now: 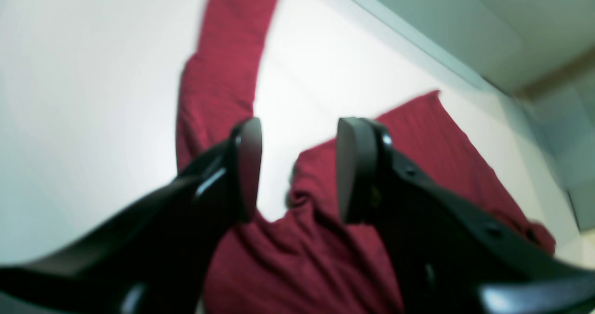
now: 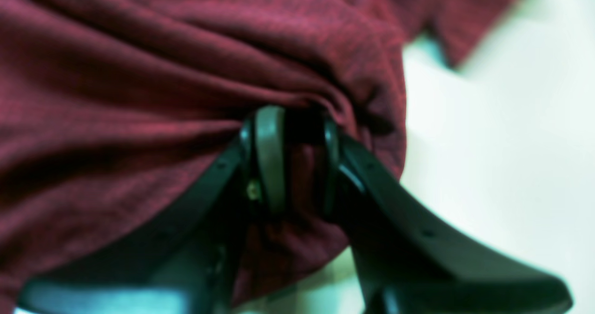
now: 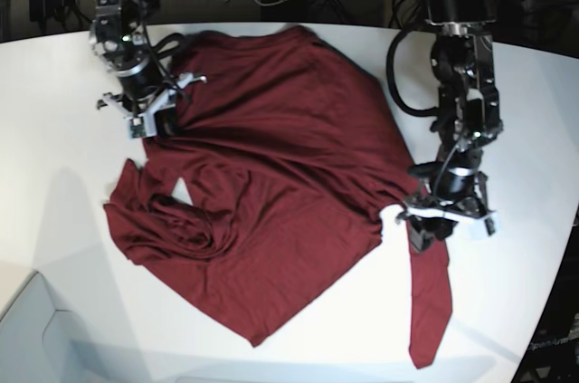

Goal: Layout the t-shirt on the table in an organized manner, then fold the t-shirt properly
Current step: 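Grasp the sleeve with the left gripper and pull it outward from the body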

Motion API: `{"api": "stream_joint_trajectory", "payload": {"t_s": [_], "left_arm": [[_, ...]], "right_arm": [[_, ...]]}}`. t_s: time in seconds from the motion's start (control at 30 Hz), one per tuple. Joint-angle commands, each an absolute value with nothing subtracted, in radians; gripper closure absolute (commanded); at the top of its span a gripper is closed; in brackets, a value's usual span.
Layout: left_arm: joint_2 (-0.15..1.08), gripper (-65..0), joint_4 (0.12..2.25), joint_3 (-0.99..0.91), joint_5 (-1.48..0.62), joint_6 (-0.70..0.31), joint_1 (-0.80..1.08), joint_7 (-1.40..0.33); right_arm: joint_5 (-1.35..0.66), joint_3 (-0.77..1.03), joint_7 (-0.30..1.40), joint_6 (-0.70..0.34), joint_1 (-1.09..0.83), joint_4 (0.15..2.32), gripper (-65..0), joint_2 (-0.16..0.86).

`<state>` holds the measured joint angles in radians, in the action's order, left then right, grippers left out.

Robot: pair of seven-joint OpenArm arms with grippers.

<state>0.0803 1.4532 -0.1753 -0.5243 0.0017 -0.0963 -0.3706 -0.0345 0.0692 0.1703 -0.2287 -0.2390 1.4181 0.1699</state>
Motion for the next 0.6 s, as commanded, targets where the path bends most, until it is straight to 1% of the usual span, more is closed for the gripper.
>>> {"api": "stream_joint_trajectory", "payload": {"t_s": [0.0, 0.1, 0.27, 0.43, 0.57], "left_arm": [[0.082, -25.6, 1.44, -0.147, -0.526, -0.004, -0.142, -0.352], [0.079, -25.6, 1.331, -0.053, -0.527, -0.004, -0.22, -0.351], [0.004, -25.6, 1.125, 0.05, -0.518, -0.004, -0.367, -0.318], [-0.065, -25.6, 0.86, 0.139, -0.516, -0.004, -0.524, -0.148], [-0.102, -25.6, 0.608, 0.257, -0.516, -0.002, -0.645, -0.005]], "right_arm": [[0.002, 0.093, 0.292, -0.2, -0.243, 1.376, -10.3, 0.194], [0.002, 0.139, 0.292, -0.2, -0.2, 1.296, -10.1, 0.222], [0.002, 0.166, 0.291, -0.202, -0.165, 1.218, -10.0, 0.234], [0.002, 0.159, 0.291, -0.202, -0.163, 1.21, -10.0, 0.231], [0.002, 0.159, 0.291, -0.202, -0.157, 1.211, -10.0, 0.228]]}}
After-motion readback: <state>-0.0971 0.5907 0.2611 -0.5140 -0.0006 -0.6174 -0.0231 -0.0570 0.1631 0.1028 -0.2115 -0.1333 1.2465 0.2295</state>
